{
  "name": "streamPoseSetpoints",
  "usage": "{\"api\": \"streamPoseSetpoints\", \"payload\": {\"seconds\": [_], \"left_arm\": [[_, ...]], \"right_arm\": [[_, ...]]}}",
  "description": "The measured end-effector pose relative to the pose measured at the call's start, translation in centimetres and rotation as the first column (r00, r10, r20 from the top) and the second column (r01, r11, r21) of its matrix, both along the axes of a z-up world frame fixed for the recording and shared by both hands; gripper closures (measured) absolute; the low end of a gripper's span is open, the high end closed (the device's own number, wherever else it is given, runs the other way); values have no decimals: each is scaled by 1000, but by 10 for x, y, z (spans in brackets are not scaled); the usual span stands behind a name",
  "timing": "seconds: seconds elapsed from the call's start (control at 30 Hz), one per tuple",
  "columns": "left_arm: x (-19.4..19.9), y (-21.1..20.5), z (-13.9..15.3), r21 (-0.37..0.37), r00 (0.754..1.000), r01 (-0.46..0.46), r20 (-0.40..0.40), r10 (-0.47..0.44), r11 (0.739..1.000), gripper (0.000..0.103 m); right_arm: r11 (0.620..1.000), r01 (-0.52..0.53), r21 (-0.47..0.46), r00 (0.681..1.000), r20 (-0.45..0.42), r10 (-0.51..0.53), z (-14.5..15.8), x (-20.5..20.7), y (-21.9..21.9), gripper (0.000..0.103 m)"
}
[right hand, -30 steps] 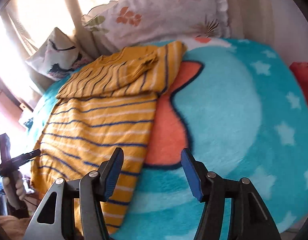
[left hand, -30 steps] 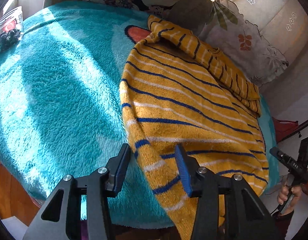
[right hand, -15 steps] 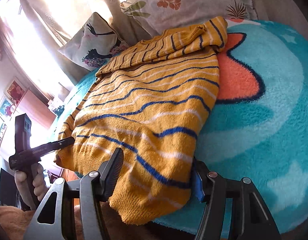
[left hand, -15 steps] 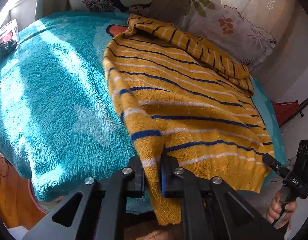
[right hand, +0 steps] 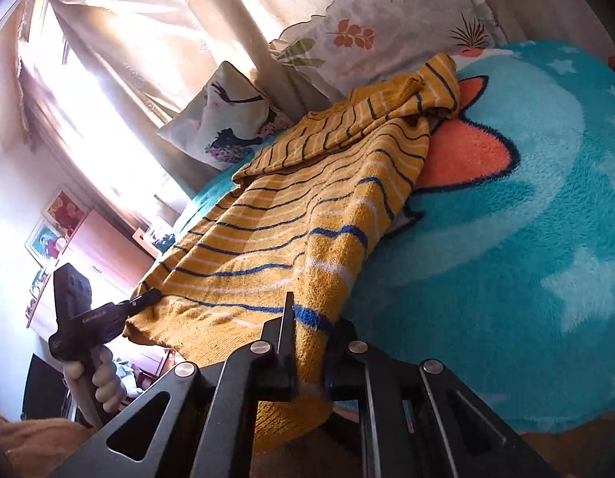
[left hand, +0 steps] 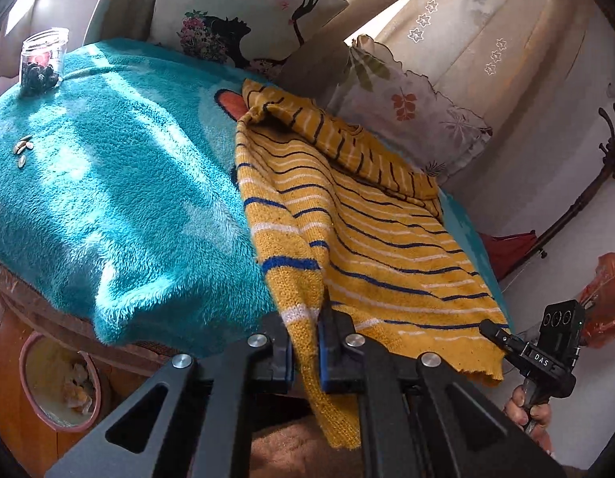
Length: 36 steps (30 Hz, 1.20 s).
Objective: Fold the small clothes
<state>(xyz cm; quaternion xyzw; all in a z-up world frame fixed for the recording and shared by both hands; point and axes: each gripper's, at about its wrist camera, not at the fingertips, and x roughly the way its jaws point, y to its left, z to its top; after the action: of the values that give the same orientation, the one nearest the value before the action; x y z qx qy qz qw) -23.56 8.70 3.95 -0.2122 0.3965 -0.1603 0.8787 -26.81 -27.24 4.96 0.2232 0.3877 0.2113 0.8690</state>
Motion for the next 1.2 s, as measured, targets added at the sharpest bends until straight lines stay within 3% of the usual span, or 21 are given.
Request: {"api": "streamPoseSetpoints", "payload": {"seconds": [0.1, 0.2, 0.3, 0.43, 0.63, 0.77, 0.83, 0.93, 1.07, 1.13, 1.2], "left_arm": [[-7, 2, -7, 16, 1000, 3, -6, -3, 1000, 95], [0, 3, -14, 7, 999, 11, -31, -11, 1000, 95], [15, 8, -6, -32, 999, 14, -35, -15, 999, 95], [52, 12, 25, -62, 1000, 10, 3, -10, 998, 95], [176, -10, 68, 14, 1000, -4, 24, 4, 1000, 94], [284, -22, 48, 55, 996, -59, -61, 62, 997, 94], [331, -22, 27, 52, 987, -81, -132, 87, 995, 94], [372, -14, -1, -76, 970, -94, -231, 74, 993, 94], [388, -4, -8, -186, 970, -109, -234, 64, 976, 93], [392, 2, -10, -260, 972, -111, -228, 51, 959, 86], [395, 13, -12, -339, 972, -144, -226, 69, 930, 69]], "right_arm": [[1000, -23, -11, 999, -45, 23, -11, -5, 3, 94], [999, -29, 38, 996, -79, 32, -17, 4, 0, 94], [997, -44, 70, 997, -67, 49, -1, 22, -3, 93], [992, -82, 96, 996, -13, 83, 29, 66, -7, 93], [993, -30, 113, 999, 14, 28, 30, 207, -30, 91], [991, 69, 117, 996, -68, -61, 7, 298, -49, 90], [986, 109, 124, 984, -153, -90, -17, 342, -58, 84], [959, 171, 226, 958, -266, -108, -55, 379, -76, 80], [913, 210, 350, 953, -284, -110, -72, 394, -93, 72], [892, 218, 397, 958, -261, -118, -72, 397, -101, 56], [857, 237, 457, 960, -244, -136, -71, 397, -109, 39]]}}
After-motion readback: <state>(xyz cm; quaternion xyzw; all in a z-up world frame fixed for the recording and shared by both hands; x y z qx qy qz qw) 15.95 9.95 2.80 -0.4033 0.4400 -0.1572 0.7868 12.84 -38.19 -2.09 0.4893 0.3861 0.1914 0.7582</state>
